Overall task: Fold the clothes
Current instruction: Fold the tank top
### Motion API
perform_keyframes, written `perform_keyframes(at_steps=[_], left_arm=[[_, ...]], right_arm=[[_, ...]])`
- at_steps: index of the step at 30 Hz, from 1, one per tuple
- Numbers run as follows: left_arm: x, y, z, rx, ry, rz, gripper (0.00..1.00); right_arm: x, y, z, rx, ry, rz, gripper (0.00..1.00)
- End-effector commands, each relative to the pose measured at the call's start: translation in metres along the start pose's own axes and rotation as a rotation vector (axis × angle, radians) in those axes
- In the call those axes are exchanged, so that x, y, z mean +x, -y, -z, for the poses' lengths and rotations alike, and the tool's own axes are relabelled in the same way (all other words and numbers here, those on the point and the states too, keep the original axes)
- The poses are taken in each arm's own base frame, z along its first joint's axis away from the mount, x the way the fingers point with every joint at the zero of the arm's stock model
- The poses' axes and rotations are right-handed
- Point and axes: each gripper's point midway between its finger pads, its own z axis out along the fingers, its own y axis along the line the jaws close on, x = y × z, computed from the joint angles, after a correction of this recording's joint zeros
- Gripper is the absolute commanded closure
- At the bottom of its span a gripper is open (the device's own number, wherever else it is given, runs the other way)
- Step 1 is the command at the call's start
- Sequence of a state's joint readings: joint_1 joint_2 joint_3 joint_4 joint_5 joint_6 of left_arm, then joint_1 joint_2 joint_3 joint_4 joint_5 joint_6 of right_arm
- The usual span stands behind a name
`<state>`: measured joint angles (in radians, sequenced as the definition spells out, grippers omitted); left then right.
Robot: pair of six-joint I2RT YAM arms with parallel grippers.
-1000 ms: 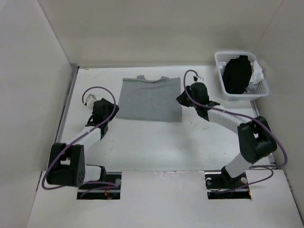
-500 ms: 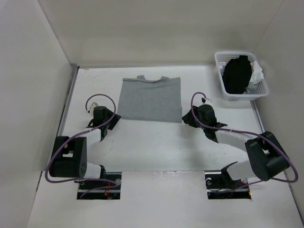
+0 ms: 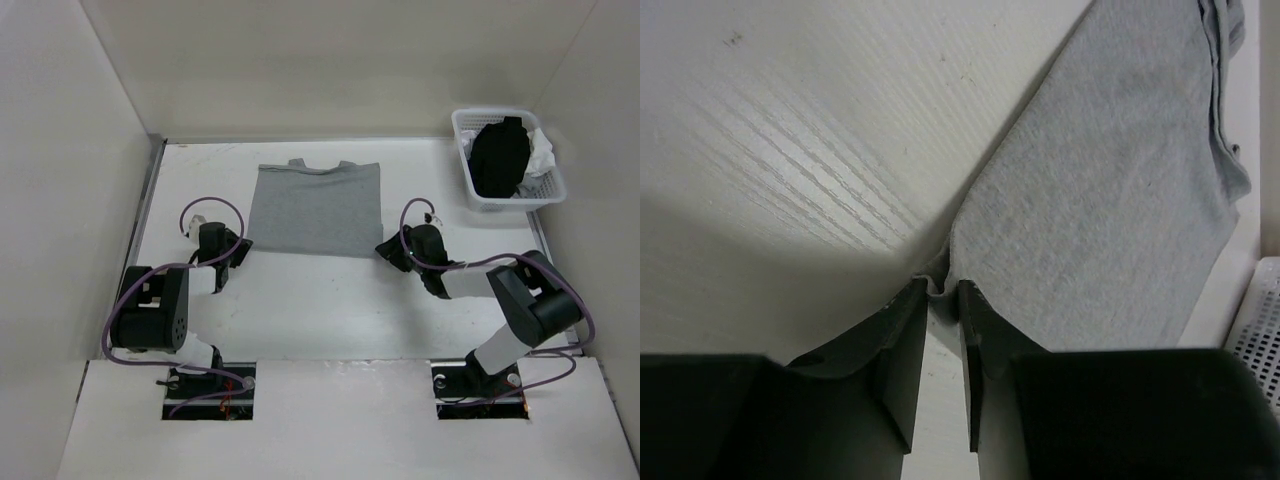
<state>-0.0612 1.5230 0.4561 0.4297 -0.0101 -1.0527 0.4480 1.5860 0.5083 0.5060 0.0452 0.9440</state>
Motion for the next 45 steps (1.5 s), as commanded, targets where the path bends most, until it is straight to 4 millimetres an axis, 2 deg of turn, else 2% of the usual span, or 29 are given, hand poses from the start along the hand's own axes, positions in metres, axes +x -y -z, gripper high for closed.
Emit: perform_keyframes(at_steps=[1, 6, 10, 13, 20, 25, 28, 30, 33, 36, 41, 43, 45], left_arm=[[-0.001, 0.001, -0.002, 0.006, 0.006, 0.006, 0.85], [-0.004, 0.002, 0.002, 0.007, 0.021, 0.010, 0.87], [-0.005, -0.004, 0.003, -0.008, 0.031, 0.013, 0.81], [-0.004, -0.008, 0.003, -0.019, 0.032, 0.019, 0.81], [-0.003, -0.008, 0.005, -0.016, 0.033, 0.013, 0.92], [-0.012, 0.006, 0.013, 0.026, 0.068, 0.015, 0.96], [-0.021, 0.030, 0.030, 0.098, 0.100, 0.009, 0.97], [-0.027, 0.050, 0.049, 0.156, 0.119, -0.004, 0.98], [-0.040, 0.086, 0.093, 0.254, 0.166, -0.045, 0.98], [-0.056, 0.118, 0.149, 0.348, 0.242, -0.096, 0.98], [-0.093, 0.157, 0.265, 0.487, 0.415, -0.160, 0.98], [-0.100, 0.168, 0.299, 0.539, 0.445, -0.162, 0.97], [-0.101, 0.175, 0.316, 0.575, 0.443, -0.158, 0.97]], right_arm=[[0.000, -0.008, -0.003, -0.036, 0.000, -0.055, 0.57], [0.001, -0.005, 0.002, -0.032, 0.002, -0.080, 0.57], [0.006, -0.001, 0.003, -0.025, -0.011, -0.085, 0.57], [0.009, -0.001, 0.002, -0.028, -0.016, -0.096, 0.63], [0.004, 0.002, -0.004, -0.018, 0.007, -0.121, 0.79], [-0.008, -0.013, -0.006, -0.063, 0.045, -0.116, 0.94], [-0.026, -0.030, 0.005, -0.108, 0.103, -0.081, 0.98], [-0.037, -0.044, 0.024, -0.144, 0.147, -0.042, 0.98], [-0.047, -0.068, 0.064, -0.194, 0.196, 0.033, 0.98], [-0.057, -0.093, 0.122, -0.237, 0.259, 0.127, 0.98], [-0.076, -0.137, 0.233, -0.352, 0.359, 0.221, 0.97], [-0.083, -0.151, 0.270, -0.399, 0.382, 0.238, 0.97], [-0.091, -0.164, 0.299, -0.441, 0.398, 0.242, 0.97]])
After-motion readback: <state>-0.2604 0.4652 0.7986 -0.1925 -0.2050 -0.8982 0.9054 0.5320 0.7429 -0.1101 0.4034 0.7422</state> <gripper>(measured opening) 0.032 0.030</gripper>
